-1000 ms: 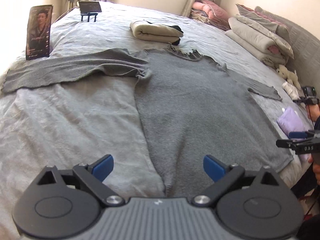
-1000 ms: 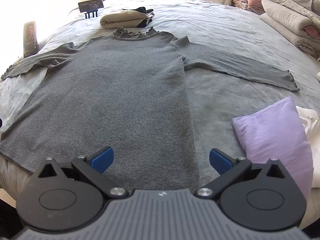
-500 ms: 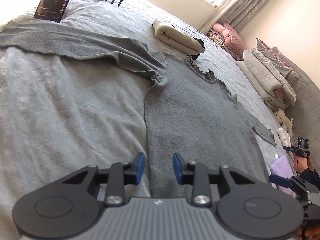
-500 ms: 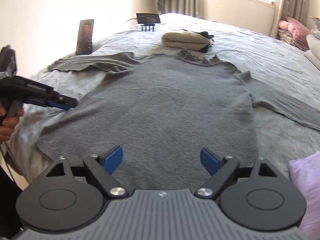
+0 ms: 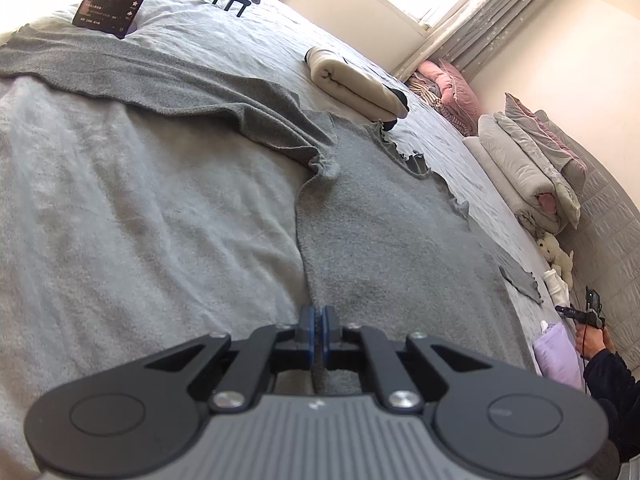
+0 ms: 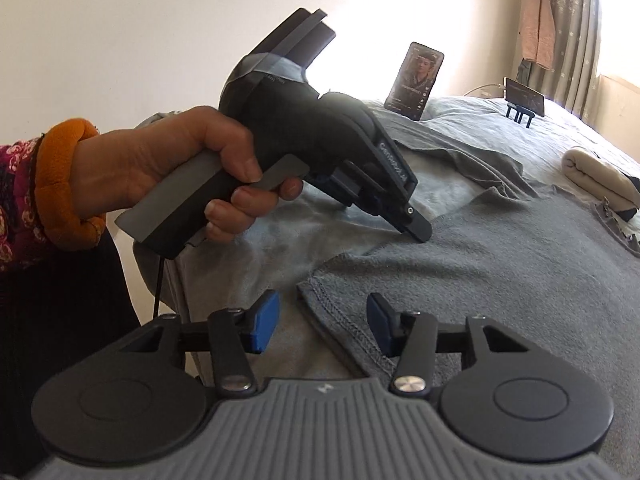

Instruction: Fold clothes

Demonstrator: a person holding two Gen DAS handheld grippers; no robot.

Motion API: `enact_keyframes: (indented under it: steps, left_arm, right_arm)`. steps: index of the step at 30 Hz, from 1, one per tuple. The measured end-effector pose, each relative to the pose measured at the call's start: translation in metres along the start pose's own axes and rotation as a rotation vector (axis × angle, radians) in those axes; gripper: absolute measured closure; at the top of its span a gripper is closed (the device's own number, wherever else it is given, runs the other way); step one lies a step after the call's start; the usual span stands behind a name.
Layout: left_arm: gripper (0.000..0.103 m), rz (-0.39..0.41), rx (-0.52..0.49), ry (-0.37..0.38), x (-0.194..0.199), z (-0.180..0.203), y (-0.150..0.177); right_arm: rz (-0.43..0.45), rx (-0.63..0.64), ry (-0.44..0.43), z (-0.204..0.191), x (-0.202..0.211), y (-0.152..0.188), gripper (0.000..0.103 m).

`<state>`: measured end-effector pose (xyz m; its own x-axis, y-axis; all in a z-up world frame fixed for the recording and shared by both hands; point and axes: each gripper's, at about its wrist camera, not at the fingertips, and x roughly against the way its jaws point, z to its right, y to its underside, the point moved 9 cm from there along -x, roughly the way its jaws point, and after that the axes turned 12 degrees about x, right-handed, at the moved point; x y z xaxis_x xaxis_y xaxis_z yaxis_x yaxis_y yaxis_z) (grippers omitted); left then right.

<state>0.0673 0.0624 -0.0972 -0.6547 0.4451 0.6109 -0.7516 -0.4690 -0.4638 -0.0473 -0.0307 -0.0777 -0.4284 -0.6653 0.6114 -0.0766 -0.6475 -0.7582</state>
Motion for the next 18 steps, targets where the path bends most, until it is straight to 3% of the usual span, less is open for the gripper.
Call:
enact_keyframes:
  steps: [1,4,6,10,12,13,14,15,18]
  left_arm:
    - [0.100,0.019,-0.018,-0.009,0.002,0.001,-0.002]
    - [0.101,0.069,-0.062,-0.026,0.011,0.004,-0.008]
    - [0.100,0.056,-0.106,-0.056,0.009,0.005,-0.006]
    - [0.097,0.045,-0.185,-0.095,0.003,0.007,-0.002]
    - [0.086,0.072,-0.181,-0.087,0.011,0.009,-0.004]
    - [0.068,0.086,-0.179,-0.083,0.014,0.009,-0.005]
    - [0.054,0.119,-0.185,-0.076,0.019,0.012,-0.007]
    - [0.053,0.152,-0.191,-0.068,0.024,0.014,-0.008]
    - [0.052,0.183,-0.233,-0.014,0.027,0.030,-0.004]
  right_arm:
    - [-0.021,0.022,0.009,-0.002,-0.007,0.003,0.091]
    - [-0.044,-0.003,-0.011,0.001,-0.012,0.006,0.094]
    - [-0.045,-0.024,-0.038,0.004,-0.010,0.005,0.094]
    - [-0.042,-0.090,-0.073,0.008,-0.014,0.008,0.086]
    - [-0.025,-0.115,-0.087,0.012,-0.006,0.003,0.078]
    - [-0.008,-0.129,-0.092,0.015,-0.001,0.000,0.064]
    - [0.024,-0.148,-0.084,0.019,0.006,-0.002,0.057]
    - [0.053,-0.166,-0.062,0.025,0.012,-0.004,0.048]
    - [0.089,-0.204,0.038,0.048,0.026,-0.002,0.046]
